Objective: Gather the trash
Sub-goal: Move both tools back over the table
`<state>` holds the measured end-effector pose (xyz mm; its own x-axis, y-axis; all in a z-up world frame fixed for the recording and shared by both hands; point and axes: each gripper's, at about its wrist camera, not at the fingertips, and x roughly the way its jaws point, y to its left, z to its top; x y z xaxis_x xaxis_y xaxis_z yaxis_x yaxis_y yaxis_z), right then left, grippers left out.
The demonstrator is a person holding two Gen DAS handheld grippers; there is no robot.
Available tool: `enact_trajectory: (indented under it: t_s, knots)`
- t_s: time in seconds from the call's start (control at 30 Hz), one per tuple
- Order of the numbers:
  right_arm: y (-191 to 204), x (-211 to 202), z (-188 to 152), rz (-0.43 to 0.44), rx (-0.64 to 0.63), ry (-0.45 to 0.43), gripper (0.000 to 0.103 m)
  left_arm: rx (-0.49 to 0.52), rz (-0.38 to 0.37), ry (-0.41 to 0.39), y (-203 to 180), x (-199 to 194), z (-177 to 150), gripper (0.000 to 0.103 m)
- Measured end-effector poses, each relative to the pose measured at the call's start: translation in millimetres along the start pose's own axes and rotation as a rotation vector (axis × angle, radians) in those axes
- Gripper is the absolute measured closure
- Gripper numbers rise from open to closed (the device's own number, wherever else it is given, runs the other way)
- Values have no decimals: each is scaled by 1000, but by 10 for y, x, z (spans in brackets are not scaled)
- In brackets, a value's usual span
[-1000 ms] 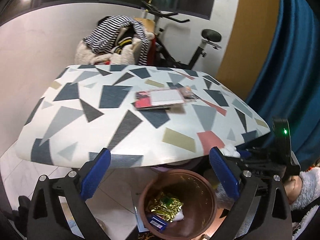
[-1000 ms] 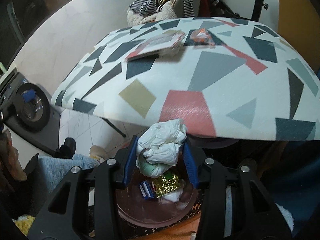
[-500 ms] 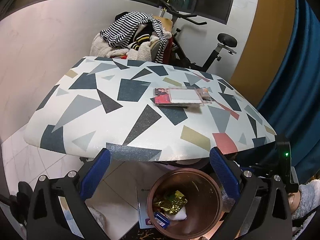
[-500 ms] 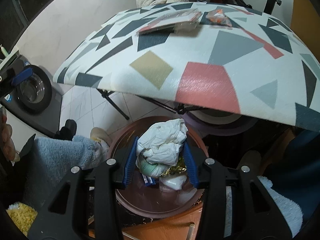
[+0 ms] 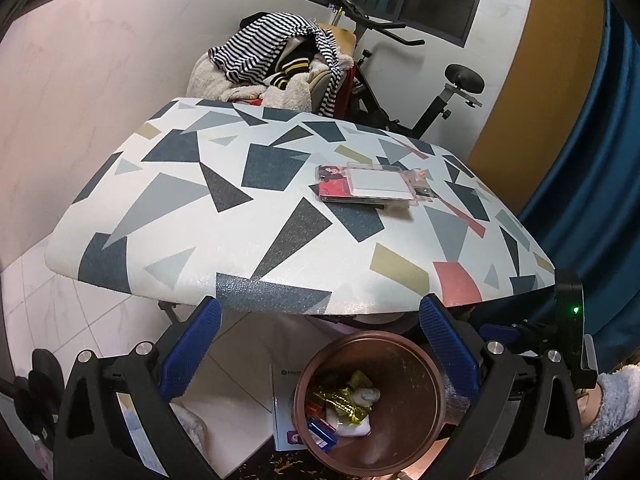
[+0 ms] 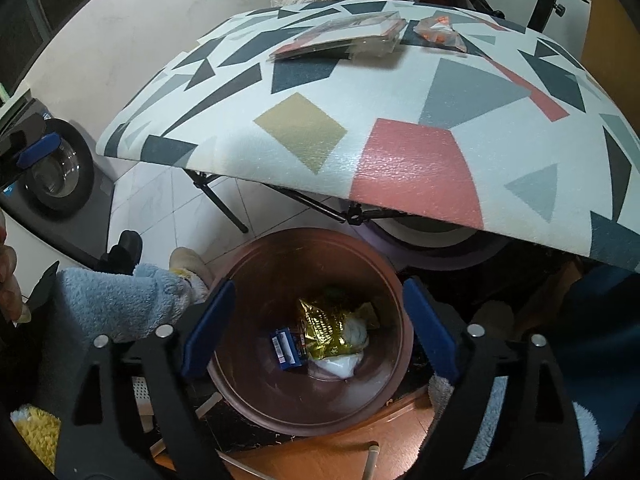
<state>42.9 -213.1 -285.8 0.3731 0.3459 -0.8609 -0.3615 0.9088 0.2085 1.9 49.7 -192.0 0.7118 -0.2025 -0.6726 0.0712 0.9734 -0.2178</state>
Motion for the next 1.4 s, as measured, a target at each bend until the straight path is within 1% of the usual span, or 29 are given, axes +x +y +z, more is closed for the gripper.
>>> enact_trajectory:
  t_s: [0.2, 0.57, 0.9, 1.03, 1.2, 1.3, 1.4]
  knots:
    - [-102, -69, 55, -29, 15, -25, 13, -4, -2, -2, 11, 11, 3, 6]
    - [-254, -117, 163, -49, 45, -49, 13, -30, 2, -3, 78, 42, 4, 6]
    - [-365, -143, 341, -70, 44, -72, 13, -23, 16, 7, 140, 130, 16, 6]
    - [-471, -173, 486, -86, 49, -100, 13, -13, 24, 16, 153, 189, 43, 6]
    - [-651, -214, 750, -90, 71, -147, 13, 10, 35, 22, 163, 295, 84, 6]
    - [-828, -233, 1011, -78, 117, -197, 13, 28, 40, 32, 157, 399, 115, 6]
    - [-948, -220, 1198, -58, 142, -235, 14, 46, 41, 37, 141, 489, 159, 6]
